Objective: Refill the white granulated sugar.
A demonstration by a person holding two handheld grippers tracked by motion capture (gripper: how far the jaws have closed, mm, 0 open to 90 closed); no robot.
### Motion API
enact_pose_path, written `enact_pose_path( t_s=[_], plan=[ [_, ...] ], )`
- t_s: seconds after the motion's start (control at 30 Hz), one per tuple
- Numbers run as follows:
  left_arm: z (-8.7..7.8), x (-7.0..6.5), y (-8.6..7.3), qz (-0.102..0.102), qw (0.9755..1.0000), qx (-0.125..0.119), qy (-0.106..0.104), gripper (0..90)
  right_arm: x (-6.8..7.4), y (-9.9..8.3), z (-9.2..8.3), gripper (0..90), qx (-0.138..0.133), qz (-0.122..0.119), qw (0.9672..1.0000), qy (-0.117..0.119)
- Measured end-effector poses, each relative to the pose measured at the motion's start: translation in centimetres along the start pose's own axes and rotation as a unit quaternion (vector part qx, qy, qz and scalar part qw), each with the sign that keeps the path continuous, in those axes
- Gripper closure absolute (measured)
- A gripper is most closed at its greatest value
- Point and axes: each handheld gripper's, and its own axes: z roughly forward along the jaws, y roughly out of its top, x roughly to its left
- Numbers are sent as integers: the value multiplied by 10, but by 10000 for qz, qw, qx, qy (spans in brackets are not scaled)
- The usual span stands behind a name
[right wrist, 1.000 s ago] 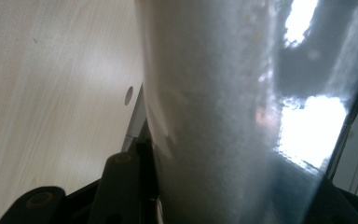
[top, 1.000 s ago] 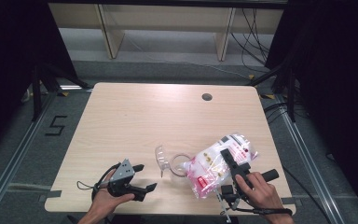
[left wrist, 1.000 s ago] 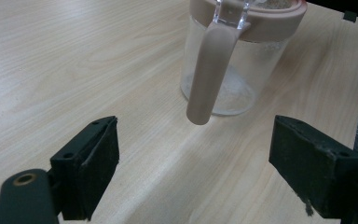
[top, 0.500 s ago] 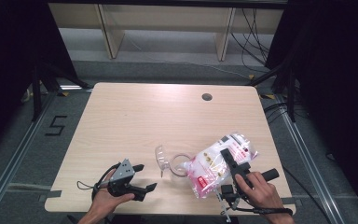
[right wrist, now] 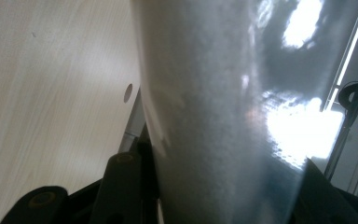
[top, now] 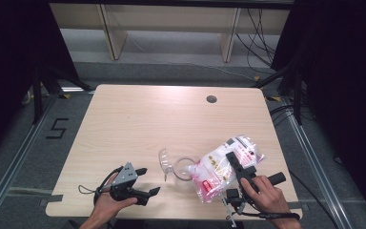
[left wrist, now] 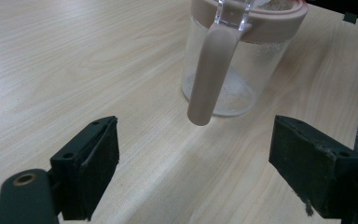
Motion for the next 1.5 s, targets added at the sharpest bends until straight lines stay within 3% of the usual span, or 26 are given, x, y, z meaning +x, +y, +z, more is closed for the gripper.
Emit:
enact_pose_path(
  t_s=[0.27, 0.4, 0.47, 0.6, 0.67, 0.7, 0.77, 1.17, 1.37, 1.4, 1.5],
  plan=[
    [-1, 0, 0, -28, 10000, -16, 9, 155, -1, 0, -1, 604, -4, 9, 10000, 2],
    [0, -1, 0, -122, 9999, -16, -1, 155, -2, 1, 0, 606, -34, -100, 9999, -5],
    [0, 0, 0, -21, 10000, -11, -4, 156, -2, 0, 0, 607, -28, -139, 9999, 18],
    [0, 0, 0, -11, 10000, -2, -3, 155, -3, 0, 0, 609, -46, -170, 9998, -5],
    [0, 0, 0, -28, 10000, -1, 20, 155, -3, 0, 0, 609, -44, -181, 9998, -3],
    [0, 0, 0, -28, 10000, -10, 5, 155, -1, 0, -1, 610, 13, -46, 10000, 70],
    [0, -1, 0, -104, 9999, -13, 9, 155, -2, -1, -1, 611, 25, -98, 9999, 45],
    [0, -1, 0, -88, 10000, -12, 8, 155, -3, -1, -2, 614, 33, -46, 10000, -18],
    [-1, 0, 0, -21, 10000, -14, 14, 155, -4, -1, -1, 619, -68, -181, 9998, -24],
    [-1, 0, 0, -18, 10000, -11, 14, 155, -3, -1, -2, 619, -39, -70, 10000, 5],
    [-1, 0, 0, -26, 10000, -18, 15, 155, -6, -1, -2, 621, -77, -207, 9998, -28]
  ],
)
